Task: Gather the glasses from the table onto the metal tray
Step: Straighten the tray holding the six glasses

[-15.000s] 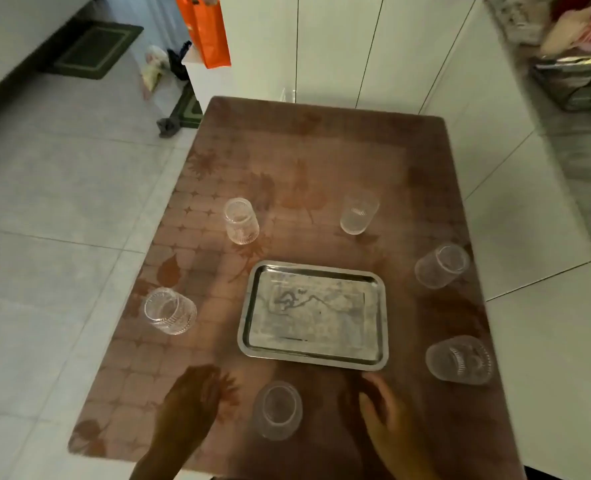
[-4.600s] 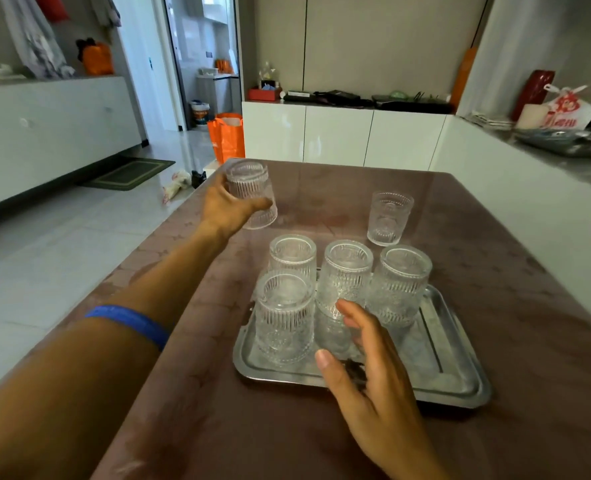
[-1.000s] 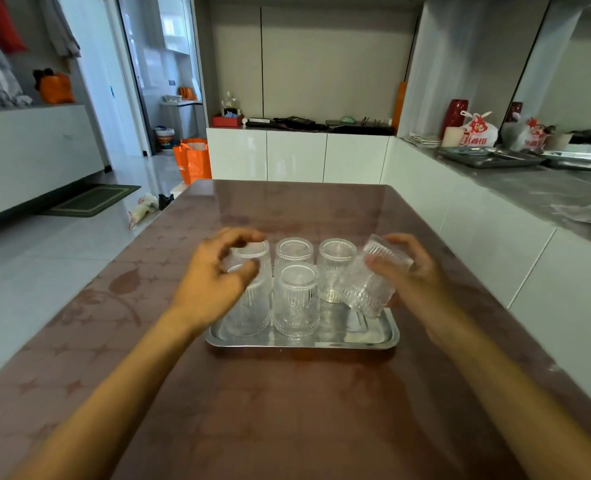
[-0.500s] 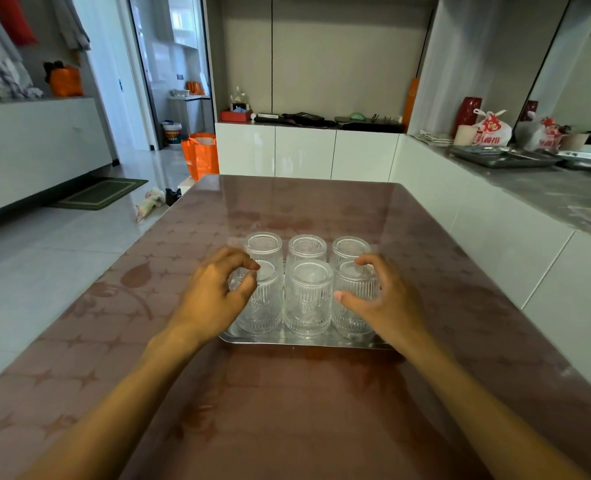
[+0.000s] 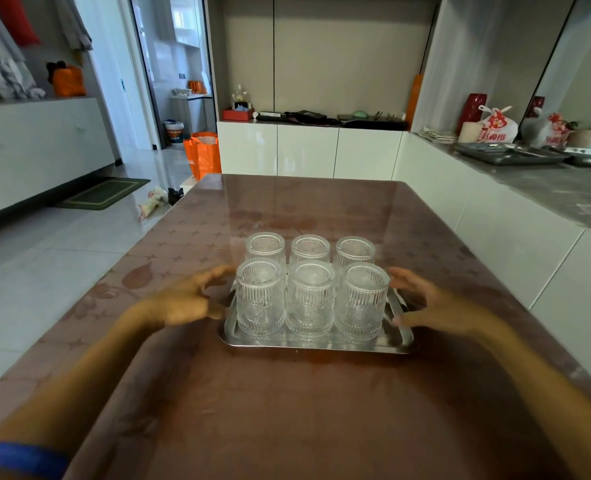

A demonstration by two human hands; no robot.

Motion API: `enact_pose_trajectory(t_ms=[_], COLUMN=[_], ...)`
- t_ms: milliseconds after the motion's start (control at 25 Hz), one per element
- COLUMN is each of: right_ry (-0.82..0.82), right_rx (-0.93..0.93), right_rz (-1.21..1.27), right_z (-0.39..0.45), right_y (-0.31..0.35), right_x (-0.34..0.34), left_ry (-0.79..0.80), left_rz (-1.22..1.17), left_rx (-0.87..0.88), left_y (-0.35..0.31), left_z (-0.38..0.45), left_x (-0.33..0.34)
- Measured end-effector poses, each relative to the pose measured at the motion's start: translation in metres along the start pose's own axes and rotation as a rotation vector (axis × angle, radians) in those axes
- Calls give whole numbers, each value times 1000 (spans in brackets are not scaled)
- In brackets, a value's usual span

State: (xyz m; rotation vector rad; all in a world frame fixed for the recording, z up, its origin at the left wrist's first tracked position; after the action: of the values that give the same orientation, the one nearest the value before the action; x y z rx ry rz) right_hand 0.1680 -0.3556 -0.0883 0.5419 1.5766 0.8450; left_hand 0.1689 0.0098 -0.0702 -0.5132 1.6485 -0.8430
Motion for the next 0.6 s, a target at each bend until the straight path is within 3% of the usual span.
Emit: enact_pose_trajectory(t_ms=[80, 320, 600], right_ry=[117, 124, 108], right_rx=[-42, -33, -13], right_rz=[-161, -107, -141], right_z=[10, 26, 25], right_y=[3, -2, -2], right_x=[9, 9, 10], left_ry=[135, 101, 143], left_rz=[54, 112, -24], left_rx=[-35, 2, 63], left_y=[7, 27, 26], left_z=[9, 33, 32], left_x=[3, -4, 3])
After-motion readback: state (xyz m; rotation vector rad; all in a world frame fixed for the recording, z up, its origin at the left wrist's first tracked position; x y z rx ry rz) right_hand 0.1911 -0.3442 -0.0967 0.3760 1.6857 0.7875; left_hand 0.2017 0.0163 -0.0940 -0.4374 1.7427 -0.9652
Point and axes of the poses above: each hand's wrist, its own z-axis towards the middle knuckle, its own x-axis out of the palm, y = z × x, the point moved 9 cm from there along z, towards the middle knuckle, and after that the axes turned 6 degrees about -y, right-handed, at the moved point
